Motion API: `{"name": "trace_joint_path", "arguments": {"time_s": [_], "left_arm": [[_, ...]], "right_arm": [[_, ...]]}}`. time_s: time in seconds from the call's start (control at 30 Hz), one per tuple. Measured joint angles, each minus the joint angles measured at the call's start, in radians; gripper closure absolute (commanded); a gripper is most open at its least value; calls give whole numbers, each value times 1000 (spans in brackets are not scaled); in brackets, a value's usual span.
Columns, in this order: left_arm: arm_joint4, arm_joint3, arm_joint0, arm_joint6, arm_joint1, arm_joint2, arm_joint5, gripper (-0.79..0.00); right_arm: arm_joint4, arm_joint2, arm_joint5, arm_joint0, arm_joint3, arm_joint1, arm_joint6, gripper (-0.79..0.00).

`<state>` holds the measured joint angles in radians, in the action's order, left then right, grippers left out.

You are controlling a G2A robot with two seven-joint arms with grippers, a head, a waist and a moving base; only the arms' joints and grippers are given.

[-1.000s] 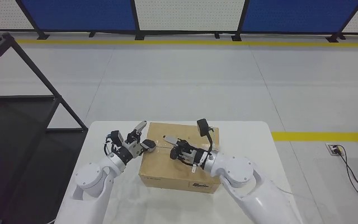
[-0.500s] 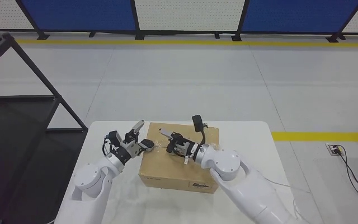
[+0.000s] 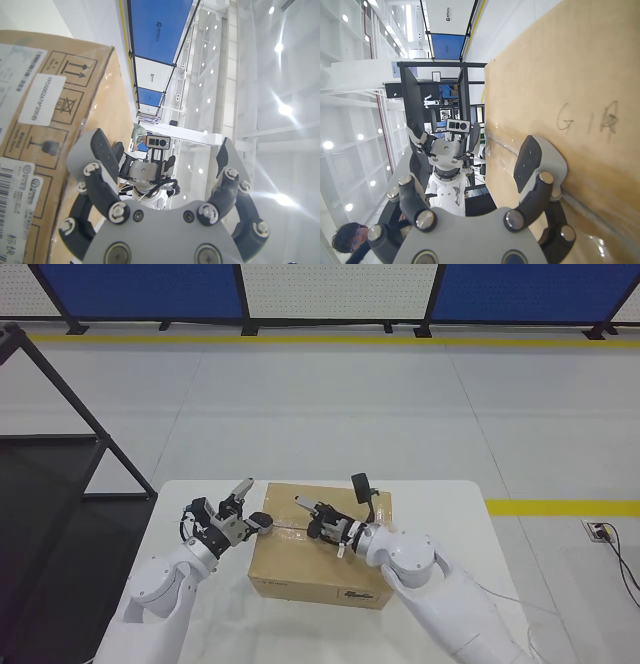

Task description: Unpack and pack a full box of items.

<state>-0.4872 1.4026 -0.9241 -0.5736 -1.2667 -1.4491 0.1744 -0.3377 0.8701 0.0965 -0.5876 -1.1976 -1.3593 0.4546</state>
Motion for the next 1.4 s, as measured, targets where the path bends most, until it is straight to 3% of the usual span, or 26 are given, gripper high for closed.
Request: {"name": "trace_joint_path", "arguments": {"time_s": [0.47, 1.4], "left_arm": [[-2, 11, -1, 6, 5, 11, -1, -785], [-69, 95, -74, 28, 31, -102, -34, -785]], "right_arm": [[48, 190, 10, -161, -156, 52, 16, -785], [28, 443, -11, -373, -297, 101, 19, -785]]}}
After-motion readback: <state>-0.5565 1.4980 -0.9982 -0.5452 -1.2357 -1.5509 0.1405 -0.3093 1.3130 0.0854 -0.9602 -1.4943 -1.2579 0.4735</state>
